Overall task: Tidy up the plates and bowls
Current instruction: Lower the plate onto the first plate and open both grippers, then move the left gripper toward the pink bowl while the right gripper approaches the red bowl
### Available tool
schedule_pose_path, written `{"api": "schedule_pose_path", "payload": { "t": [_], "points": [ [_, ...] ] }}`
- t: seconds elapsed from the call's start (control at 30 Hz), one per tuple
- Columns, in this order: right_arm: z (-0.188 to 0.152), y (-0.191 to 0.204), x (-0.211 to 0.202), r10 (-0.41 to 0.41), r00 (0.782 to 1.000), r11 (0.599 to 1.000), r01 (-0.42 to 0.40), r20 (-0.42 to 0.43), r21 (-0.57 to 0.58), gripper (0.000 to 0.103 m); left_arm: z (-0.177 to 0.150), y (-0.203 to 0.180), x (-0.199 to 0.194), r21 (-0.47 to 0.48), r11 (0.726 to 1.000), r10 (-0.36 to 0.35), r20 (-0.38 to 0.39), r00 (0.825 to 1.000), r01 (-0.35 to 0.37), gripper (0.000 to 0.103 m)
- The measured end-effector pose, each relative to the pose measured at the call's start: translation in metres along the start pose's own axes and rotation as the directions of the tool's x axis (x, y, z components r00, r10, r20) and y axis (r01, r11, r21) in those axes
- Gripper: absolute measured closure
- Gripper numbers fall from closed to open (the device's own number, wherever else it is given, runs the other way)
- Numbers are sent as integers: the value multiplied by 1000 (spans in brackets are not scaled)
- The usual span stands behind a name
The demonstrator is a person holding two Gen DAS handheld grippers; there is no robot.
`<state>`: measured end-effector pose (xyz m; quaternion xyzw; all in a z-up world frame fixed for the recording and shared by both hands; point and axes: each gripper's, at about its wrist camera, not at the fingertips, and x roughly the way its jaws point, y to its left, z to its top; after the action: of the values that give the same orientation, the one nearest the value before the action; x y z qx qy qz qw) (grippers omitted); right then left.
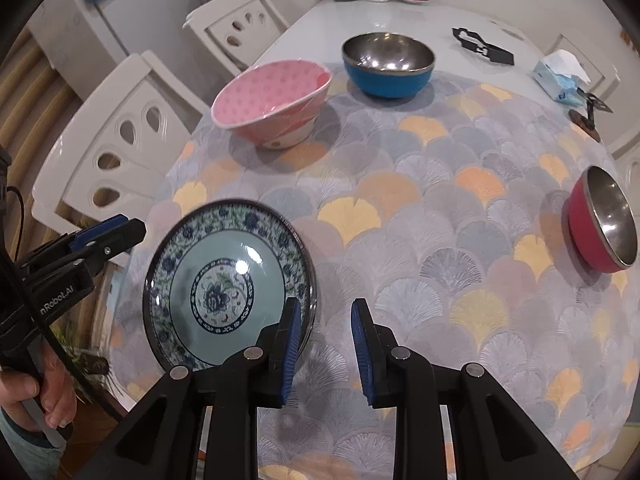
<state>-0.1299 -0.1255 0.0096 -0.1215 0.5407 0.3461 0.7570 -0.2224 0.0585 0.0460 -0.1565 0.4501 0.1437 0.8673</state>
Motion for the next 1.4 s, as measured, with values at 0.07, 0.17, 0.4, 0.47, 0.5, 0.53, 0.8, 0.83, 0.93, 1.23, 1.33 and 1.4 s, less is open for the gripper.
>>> {"api": "schedule_pose_path", "payload": {
  "t": [0.07, 0.17, 0.4, 0.47, 0.5, 0.53, 0.8, 0.83, 0.93, 1.23, 1.33, 1.4],
  "points": [
    [3, -9, -6, 9, 1000, 1000, -9, 11, 23, 78, 9, -10, -4, 8, 1000, -23, 13, 1000, 23, 72],
    [6, -25, -18, 8, 999, 998, -10, 40, 55, 71, 19, -25, -8, 19, 998, -54, 31, 998, 53, 71],
    [20, -60, -48, 37, 993, 994, -48, 110, 100, 49, 44, -43, -10, -31, 991, -128, 63, 990, 130, 50],
    [27, -64, -52, 53, 992, 994, -64, 115, 93, 49, 51, -37, -11, -90, 984, -149, 79, 986, 156, 45],
    [33, -66, -54, 64, 991, 993, -74, 119, 87, 49, 54, -35, -12, -105, 981, -153, 85, 985, 161, 45],
    [37, -66, -55, 71, 990, 993, -81, 120, 80, 49, 59, -31, -13, -127, 978, -154, 93, 984, 165, 45],
    [85, -76, -54, 83, 988, 994, -92, 129, 64, 46, 93, -12, -8, -167, 983, -64, 109, 992, 81, 44],
    [84, -87, -50, 71, 991, 993, -81, 111, 89, 45, 95, -9, -6, -172, 982, -56, 106, 993, 74, 43],
    [72, -129, -32, 17, 999, 984, -22, 32, 176, 44, 97, 2, 5, -191, 980, -30, 85, 996, 46, 43],
    [13, -255, -10, -169, 979, 867, 201, -111, 457, 44, 113, 6, 55, -207, 978, -3, -13, 1000, 0, 43],
    [20, -272, 0, -219, 967, 851, 254, -130, 460, 44, 125, 2, 65, -177, 984, 11, -29, 1000, -16, 43],
    [26, -274, 6, -228, 965, 848, 264, -134, 459, 45, 129, 2, 69, -158, 987, 27, -29, 999, -32, 43]
  ]
}}
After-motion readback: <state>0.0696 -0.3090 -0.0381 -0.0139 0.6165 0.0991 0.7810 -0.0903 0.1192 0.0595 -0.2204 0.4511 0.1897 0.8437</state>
